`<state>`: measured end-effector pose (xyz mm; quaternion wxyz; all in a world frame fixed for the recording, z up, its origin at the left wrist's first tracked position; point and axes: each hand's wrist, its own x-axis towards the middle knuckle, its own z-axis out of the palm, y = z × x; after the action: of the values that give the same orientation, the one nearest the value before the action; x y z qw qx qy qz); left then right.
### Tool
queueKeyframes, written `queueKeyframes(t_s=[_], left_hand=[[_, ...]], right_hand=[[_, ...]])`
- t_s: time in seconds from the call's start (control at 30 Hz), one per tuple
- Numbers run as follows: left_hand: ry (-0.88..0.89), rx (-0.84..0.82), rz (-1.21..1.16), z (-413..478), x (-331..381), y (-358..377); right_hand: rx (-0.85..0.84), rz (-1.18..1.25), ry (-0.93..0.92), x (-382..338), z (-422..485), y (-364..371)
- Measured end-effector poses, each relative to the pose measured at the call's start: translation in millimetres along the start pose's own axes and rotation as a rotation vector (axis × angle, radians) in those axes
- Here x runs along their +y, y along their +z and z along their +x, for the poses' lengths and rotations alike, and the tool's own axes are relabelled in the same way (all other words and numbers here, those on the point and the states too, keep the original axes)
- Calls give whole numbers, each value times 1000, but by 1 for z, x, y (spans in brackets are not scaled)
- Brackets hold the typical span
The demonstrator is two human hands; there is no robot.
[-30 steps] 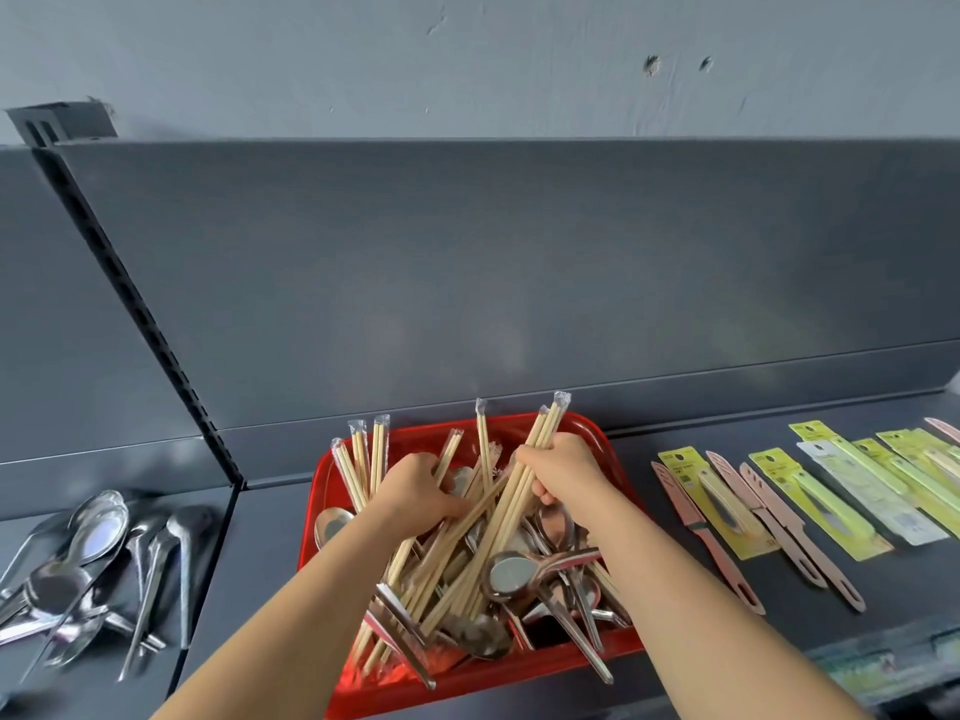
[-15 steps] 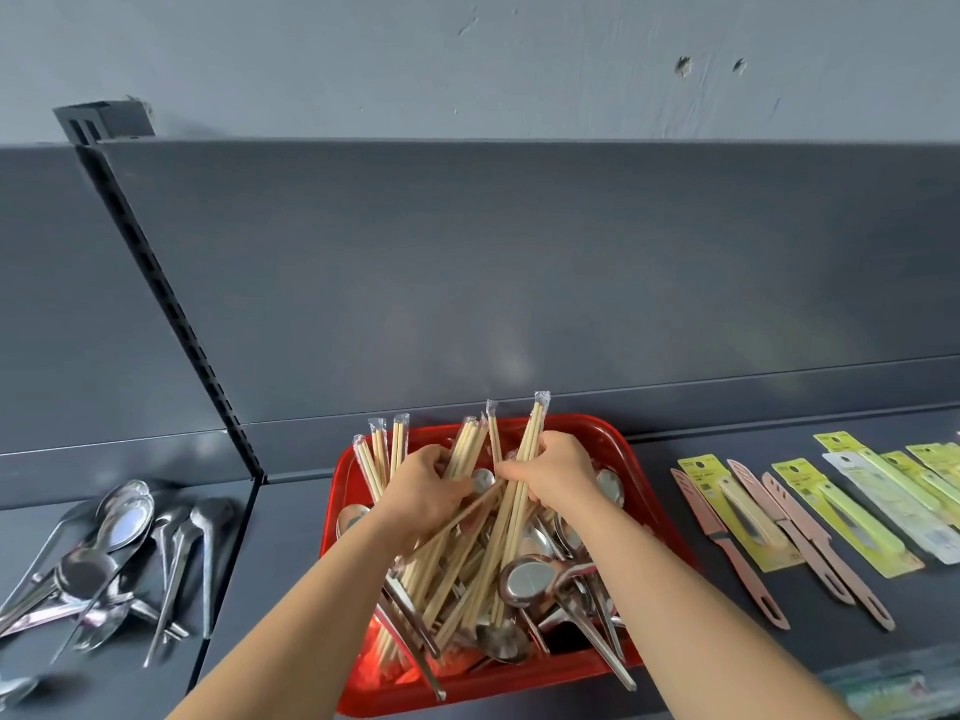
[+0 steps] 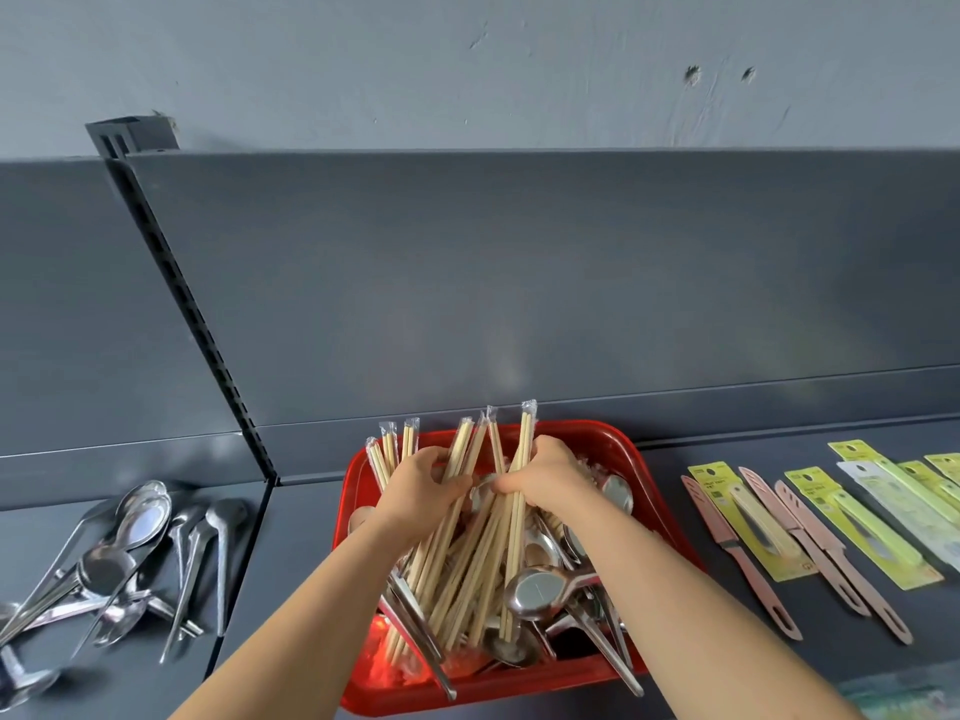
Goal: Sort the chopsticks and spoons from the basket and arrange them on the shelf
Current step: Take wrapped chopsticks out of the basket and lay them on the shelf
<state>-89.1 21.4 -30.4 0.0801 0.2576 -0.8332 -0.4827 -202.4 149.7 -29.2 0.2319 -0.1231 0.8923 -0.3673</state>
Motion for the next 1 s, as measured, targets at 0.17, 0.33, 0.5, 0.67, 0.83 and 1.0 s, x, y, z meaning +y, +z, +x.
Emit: queueKeyframes(t_s=[0.17,0.33,0.5,0.67,0.83,1.0], left_hand=[[40,15,-77,-5,2,-7],[81,67,-162,-4,19,-13],[123,124,-195,-3,39,-14],[216,259,-293,-6,62,-29],[290,380,-443,-15,84,-63],[207,419,-596,-39,71,-107]], right_hand=[[67,87,9,-3,-4,-9],[43,282,-127,-2,-11,-32],[128,474,-256,-14,-20,-55],[270,574,-370,-36,-30,-78],[272,564,-530,-67,-47,-90],[192,561,-631,-107,-67,-66]])
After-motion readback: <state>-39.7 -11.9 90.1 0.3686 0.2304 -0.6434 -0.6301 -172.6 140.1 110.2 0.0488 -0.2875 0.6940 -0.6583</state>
